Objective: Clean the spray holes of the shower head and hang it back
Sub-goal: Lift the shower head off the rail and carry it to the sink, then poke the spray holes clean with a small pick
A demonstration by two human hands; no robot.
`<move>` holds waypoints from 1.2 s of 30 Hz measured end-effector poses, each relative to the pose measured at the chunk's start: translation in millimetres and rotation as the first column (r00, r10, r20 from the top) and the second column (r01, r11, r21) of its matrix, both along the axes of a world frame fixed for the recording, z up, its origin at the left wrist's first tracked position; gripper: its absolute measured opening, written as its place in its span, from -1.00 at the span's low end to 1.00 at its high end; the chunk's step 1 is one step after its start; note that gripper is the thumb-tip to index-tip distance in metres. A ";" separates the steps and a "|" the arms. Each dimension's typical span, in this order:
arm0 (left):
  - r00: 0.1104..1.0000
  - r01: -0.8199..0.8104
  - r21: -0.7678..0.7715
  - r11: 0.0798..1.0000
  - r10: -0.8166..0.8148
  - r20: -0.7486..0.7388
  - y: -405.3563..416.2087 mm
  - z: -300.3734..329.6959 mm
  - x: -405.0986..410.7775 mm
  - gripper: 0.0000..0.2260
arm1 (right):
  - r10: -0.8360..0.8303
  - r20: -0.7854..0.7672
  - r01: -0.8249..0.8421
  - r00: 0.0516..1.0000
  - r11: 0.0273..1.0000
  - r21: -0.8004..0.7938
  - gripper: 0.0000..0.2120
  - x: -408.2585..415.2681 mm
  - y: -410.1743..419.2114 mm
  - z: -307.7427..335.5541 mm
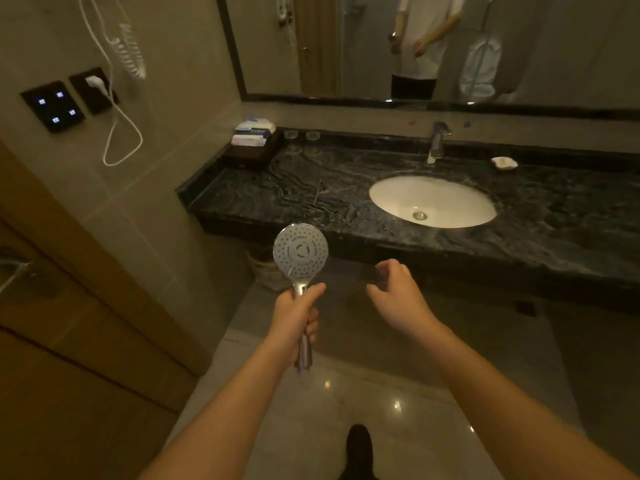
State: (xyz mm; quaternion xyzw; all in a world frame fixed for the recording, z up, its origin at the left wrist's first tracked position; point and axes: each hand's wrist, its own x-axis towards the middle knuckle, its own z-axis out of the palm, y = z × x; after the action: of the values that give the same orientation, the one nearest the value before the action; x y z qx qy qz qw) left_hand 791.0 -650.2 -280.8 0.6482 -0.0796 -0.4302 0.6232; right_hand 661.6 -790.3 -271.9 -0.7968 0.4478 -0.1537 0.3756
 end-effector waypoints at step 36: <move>0.977 0.139 0.167 0.976 -0.107 -0.186 -372.4 -88.1 422.4 -0.78 | 0.096 -0.377 0.013 0.921 0.961 0.277 -0.56 413.4 -382.7 -96.1</move>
State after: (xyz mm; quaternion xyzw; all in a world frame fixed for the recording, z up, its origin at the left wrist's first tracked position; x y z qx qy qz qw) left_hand 1213.4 -1022.6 -369.0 0.6547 -0.0254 -0.5291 0.5392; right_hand 1075.0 -1173.1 -367.9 -0.7609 0.5129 0.0781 0.3897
